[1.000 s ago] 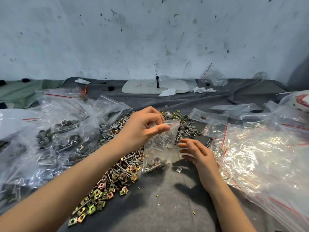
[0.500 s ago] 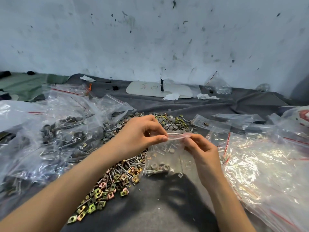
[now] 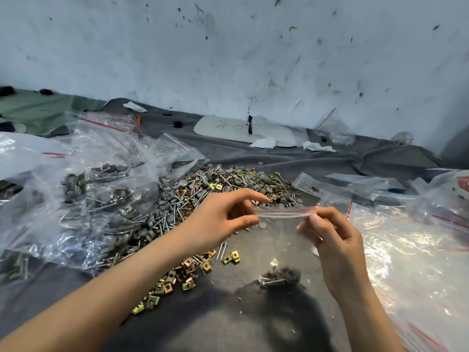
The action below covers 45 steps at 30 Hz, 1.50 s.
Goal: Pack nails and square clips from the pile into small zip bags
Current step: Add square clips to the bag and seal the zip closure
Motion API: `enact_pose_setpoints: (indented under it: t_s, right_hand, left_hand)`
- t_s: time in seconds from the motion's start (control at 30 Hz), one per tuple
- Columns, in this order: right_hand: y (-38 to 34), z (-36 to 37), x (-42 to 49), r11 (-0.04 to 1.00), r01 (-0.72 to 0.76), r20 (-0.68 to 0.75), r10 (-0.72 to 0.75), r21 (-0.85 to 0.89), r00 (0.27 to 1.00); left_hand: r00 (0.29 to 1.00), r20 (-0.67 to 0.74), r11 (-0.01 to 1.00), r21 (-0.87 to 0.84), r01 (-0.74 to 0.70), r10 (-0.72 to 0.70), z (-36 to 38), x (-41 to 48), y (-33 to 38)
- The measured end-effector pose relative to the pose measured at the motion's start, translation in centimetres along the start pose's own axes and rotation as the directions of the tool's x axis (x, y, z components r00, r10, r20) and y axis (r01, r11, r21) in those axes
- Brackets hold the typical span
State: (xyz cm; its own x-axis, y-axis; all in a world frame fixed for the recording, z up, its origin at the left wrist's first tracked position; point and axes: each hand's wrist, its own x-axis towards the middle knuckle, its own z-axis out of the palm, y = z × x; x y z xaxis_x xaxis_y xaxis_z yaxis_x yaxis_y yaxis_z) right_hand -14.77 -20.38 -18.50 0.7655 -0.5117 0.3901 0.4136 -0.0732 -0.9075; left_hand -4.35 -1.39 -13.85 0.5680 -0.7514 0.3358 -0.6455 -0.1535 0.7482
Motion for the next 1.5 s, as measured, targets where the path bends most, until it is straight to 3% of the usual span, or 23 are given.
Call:
enact_pose_setpoints:
  t_s: [0.23,0.5,0.6,0.67,0.77,0.83,1.0,1.3,1.5]
  right_hand:
    - [-0.2,-0.3,0.1,1.0,-0.002,-0.039,0.002,0.022,0.999]
    - [-0.5,-0.6,0.0,0.995,-0.023,-0.049,0.028,0.099,0.998]
    - [-1.5,-0.7,-0.1,0.993,-0.014,0.007,0.015,-0.116,1.0]
    - [-3.2,-0.7,0.1,0.941,0.104,0.13,-0.065,-0.322,0.989]
    - [-6.1,0.2,1.1,0.694,0.426,0.438,-0.175,-0.58,0.882]
    - [-7.4,0.9,1.7,0.609,0.482,0.526,-0.122,-0.631,0.842]
    - [-8.7,1.4,2.0,0.592,0.418,0.551,0.055,-0.69,0.833]
    - [-8.2,1.7,1.4,0.559,0.435,0.545,0.035,-0.705,0.838]
    - [-8.3,1.2,1.4,0.663,0.324,0.509,0.101,-0.675,0.855]
  left_hand:
    - [0.989,-0.051,0.979,-0.157,0.13,-0.139,0.4,-0.1,-0.5]
    - [0.991,-0.004,0.965,-0.227,0.131,-0.136,0.4,-0.3,0.0]
    - [0.993,-0.014,0.977,-0.179,0.115,-0.12,0.4,-0.3,0.2]
    - [0.996,-0.025,0.989,-0.119,0.087,-0.09,0.5,-0.3,0.8]
    - [0.999,-0.033,1.0,-0.007,-0.006,0.005,1.0,-0.1,2.0]
    - [0.998,-0.035,0.998,0.031,-0.051,0.052,1.2,0.2,2.6]
    - [0.996,-0.014,0.996,0.022,-0.082,0.083,1.6,0.4,3.2]
    - [0.995,-0.02,0.996,-0.003,-0.093,0.093,2.5,0.3,3.2]
    - [0.992,-0.05,0.993,-0.032,-0.115,0.113,2.5,0.2,2.9]
